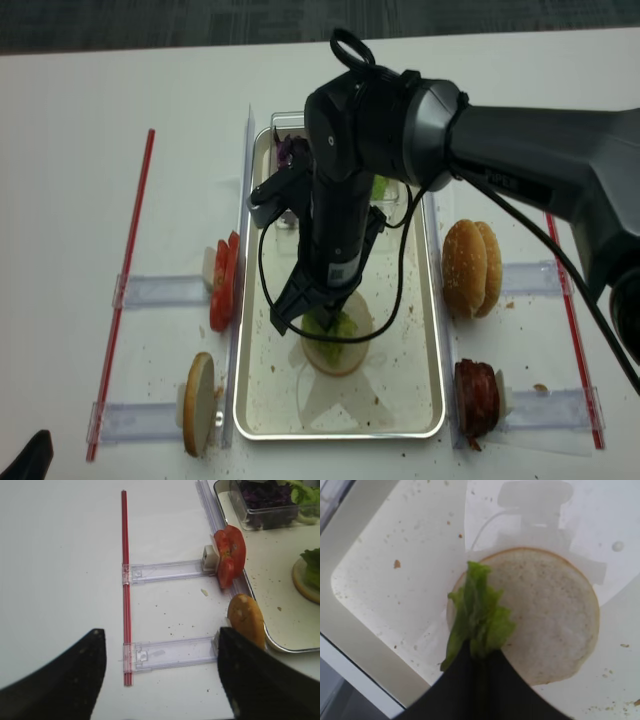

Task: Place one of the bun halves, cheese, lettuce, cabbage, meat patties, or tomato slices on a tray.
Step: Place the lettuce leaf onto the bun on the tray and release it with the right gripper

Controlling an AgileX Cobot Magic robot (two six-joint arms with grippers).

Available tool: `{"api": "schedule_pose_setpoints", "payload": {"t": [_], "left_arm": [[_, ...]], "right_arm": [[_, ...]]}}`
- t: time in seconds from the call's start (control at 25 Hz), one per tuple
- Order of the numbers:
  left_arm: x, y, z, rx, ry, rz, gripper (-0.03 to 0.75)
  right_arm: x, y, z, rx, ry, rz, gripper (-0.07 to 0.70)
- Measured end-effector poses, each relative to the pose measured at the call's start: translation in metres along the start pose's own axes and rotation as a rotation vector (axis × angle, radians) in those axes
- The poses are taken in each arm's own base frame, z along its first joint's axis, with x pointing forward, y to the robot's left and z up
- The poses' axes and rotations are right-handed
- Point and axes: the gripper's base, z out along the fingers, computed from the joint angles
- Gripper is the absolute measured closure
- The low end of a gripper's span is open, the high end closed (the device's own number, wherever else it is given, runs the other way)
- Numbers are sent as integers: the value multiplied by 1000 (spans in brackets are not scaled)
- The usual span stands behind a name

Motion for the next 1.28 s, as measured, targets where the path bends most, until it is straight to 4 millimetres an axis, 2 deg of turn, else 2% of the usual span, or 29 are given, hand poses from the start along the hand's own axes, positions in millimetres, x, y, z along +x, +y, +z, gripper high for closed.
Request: {"api": "schedule_pose_setpoints", "payload": {"t": [0.24,0.88,1.04,1.28], "left_arm": [[0,0,0,0,0,0,275],[0,0,0,0,0,0,275],[0,0,0,0,0,0,275],[0,0,0,0,0,0,275]], "right_arm": [[0,-5,0,54,5,4,561],[0,-5,0,52,6,-24,541],[-1,-5,0,53,-6,-29,477],[-1,-5,0,56,-11,-32,318]]}}
